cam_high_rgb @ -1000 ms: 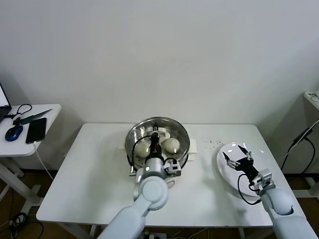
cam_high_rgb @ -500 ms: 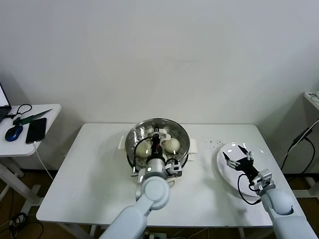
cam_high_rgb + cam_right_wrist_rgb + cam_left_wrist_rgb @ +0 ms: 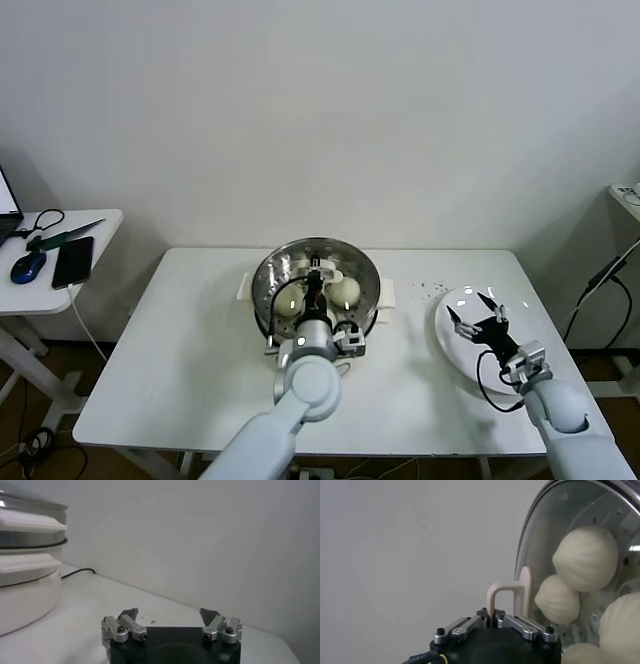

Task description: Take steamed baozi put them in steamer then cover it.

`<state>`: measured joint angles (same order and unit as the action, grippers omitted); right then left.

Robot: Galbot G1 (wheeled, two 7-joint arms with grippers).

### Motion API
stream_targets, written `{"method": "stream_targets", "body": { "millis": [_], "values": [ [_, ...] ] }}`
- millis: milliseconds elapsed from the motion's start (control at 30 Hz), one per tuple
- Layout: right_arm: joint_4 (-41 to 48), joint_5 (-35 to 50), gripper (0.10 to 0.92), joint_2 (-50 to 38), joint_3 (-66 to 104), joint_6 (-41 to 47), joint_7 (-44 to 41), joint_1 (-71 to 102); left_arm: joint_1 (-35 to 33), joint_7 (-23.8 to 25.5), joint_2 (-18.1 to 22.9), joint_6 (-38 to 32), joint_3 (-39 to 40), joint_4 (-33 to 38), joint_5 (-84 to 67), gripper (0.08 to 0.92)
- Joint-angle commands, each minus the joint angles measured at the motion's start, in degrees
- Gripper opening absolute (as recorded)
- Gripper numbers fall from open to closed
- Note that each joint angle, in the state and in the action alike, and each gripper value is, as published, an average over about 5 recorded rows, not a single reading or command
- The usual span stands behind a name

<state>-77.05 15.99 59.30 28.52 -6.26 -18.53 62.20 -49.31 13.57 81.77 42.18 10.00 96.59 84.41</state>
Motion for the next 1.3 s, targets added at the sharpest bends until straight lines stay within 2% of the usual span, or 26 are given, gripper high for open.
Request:
{"method": "stream_targets", "body": {
  "millis": [33, 200, 300, 767, 1033, 1133, 1300],
  "values": [
    [-0.12, -0.05, 0.823, -0.05, 0.42, -0.03, -0.2, 0.22, -0.03, -0.02, -0.42, 2.54, 0.19, -0.24, -0.23, 0.147],
    [-0.17, 0.02, 0.823, -0.28, 0.64, 0.06, -0.37, 0.21, -0.44, 1.32, -0.92, 2.16, 0.08, 0.95, 0.1, 0.147],
    [-0.07, 0.05, 0.823, -0.34, 0.65, 0.13, -0.44, 0.09, -0.57, 1.79, -1.7, 2.12, 0.28, 2.63, -0.18, 0.174],
    [-1.42, 1.36, 0.823, -0.59, 0.66, 4.19, -0.23, -0.08, -3.99, 0.75, -6.65, 2.78, -0.41, 15.05, -6.03, 0.567],
    [-3.23, 2.39, 0.823, -0.8, 1.66, 7.67, 0.14, 0.15, -10.14, -3.22, -11.21, -0.53, -5.11, 22.42, -14.8, 0.787],
    [-3.33, 2.77, 0.823, -0.9, 2.12, 8.13, 0.6, 0.07, -13.32, -5.17, -13.36, -2.47, -7.59, 24.25, -21.03, 0.817],
    [-3.75, 2.65, 0.823, -1.15, 2.43, 8.12, 0.49, 0.29, -17.62, -8.55, -15.88, -8.29, -12.23, 26.17, -31.52, 0.822]
  ]
}}
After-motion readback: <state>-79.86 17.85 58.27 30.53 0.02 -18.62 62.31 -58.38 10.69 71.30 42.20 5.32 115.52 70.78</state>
